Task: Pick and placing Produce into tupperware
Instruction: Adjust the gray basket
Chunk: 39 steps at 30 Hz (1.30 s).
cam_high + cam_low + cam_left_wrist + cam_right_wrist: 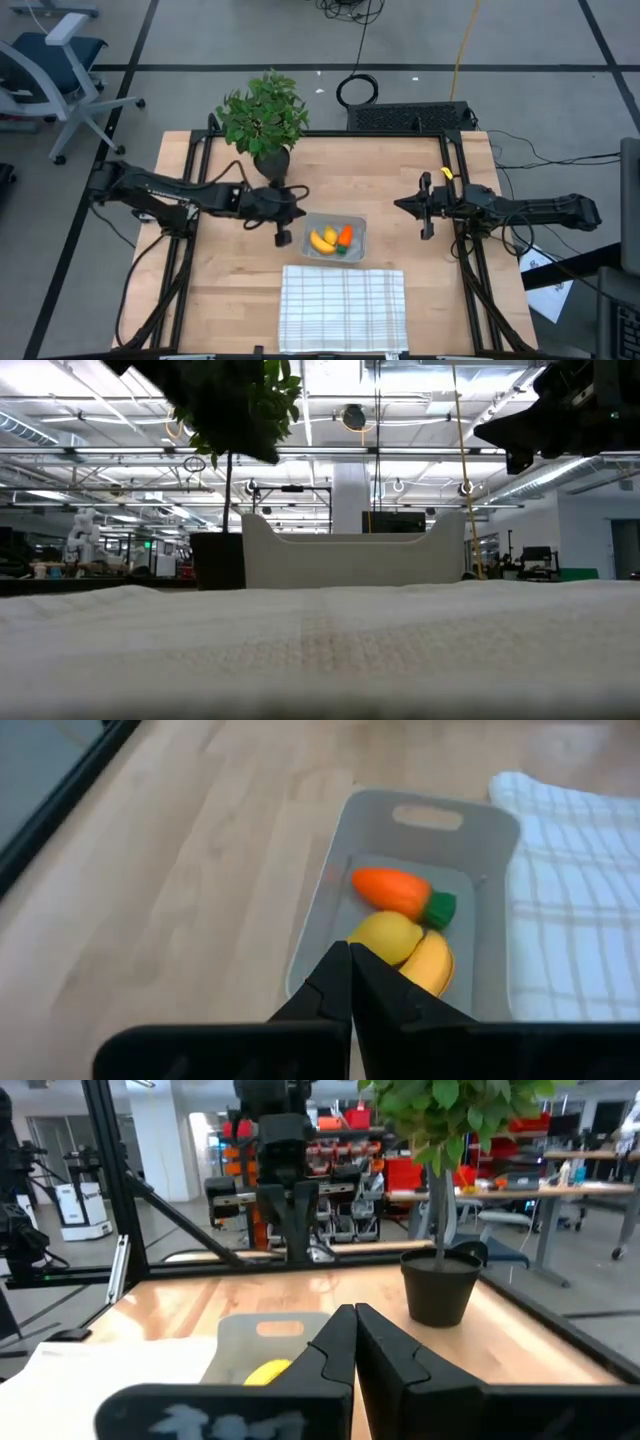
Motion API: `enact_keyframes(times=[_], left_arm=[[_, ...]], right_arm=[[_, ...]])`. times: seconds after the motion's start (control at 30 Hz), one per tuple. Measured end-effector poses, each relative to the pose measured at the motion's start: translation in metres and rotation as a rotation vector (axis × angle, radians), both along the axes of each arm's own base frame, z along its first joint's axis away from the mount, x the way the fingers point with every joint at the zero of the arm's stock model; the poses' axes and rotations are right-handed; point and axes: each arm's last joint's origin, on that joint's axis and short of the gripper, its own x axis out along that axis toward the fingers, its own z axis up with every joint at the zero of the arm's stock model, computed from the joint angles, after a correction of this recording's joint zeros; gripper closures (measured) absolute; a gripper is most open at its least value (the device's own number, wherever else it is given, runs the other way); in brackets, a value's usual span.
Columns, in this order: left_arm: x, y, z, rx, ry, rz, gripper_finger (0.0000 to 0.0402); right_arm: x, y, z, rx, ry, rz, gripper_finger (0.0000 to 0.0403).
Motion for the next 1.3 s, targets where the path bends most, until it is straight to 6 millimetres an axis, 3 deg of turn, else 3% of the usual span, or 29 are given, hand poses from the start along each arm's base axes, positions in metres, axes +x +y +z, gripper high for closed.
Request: enact_keyframes(times=[0.17,0.37,0.87,1.3], left_arm=[[-0.014,-0.006,-0.035,-0.019,0.052,0.101,0.0401],[-0.025,-0.012,-0.060,-0.094,0.022,0.167,0.0401],[-0.021,-0.014,-0.092,-0.094,0.070,0.279,0.0402],[-0.015,-0.015,-0.105,-0.145,0.087,0.315,0.0401]], right_arm=[[0.004,0.001,-0.006,0.019,0.060,0.028,0.0403],[0.014,0.001,-0.018,0.067,0.158,0.057,0.0403],[0.037,0.017,-0.050,0.126,0.378,0.156,0.0403],[0.052,0.017,-0.069,0.142,0.424,0.125,0.0403]])
